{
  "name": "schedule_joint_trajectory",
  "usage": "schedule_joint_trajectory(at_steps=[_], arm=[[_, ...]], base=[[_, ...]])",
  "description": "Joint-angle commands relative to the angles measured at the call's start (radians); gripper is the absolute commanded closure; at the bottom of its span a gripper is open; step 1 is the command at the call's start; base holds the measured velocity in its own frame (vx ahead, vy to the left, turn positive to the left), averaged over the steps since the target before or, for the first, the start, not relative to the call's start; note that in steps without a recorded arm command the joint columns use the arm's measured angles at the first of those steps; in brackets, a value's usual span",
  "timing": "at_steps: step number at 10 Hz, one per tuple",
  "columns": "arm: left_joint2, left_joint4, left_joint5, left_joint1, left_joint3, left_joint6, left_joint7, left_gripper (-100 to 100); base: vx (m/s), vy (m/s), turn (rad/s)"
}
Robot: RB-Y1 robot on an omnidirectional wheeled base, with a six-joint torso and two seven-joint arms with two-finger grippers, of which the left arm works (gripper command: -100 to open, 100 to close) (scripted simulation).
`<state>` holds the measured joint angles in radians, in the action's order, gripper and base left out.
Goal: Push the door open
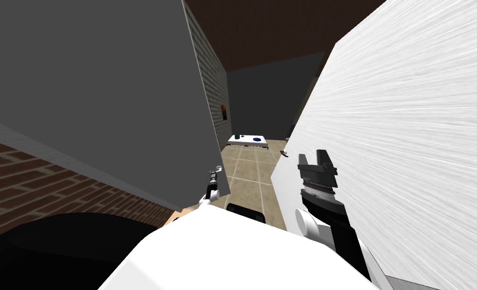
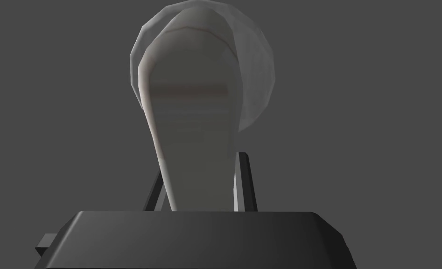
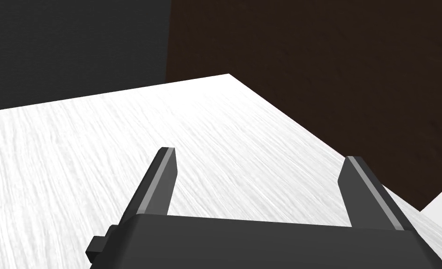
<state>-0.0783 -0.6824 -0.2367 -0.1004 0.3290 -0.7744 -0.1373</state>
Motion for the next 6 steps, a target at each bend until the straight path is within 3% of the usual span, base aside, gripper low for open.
schedule_joint_trajectory(at_steps=[1, 4, 6], arm=[[-0.006, 0.012, -0.009, -0.009, 0.016, -0.013, -0.001, 100], [-0.007, 0.016, -0.016, -0.003, 0.029, -0.012, -0.004, 100], [-0.014, 0.004, -0.044, 0.010, 0.058, -0.014, -0.019, 100]], base=[[0.188, -0.036, 0.056], [0.154, -0.044, 0.057], [0.130, 0.020, -0.044]])
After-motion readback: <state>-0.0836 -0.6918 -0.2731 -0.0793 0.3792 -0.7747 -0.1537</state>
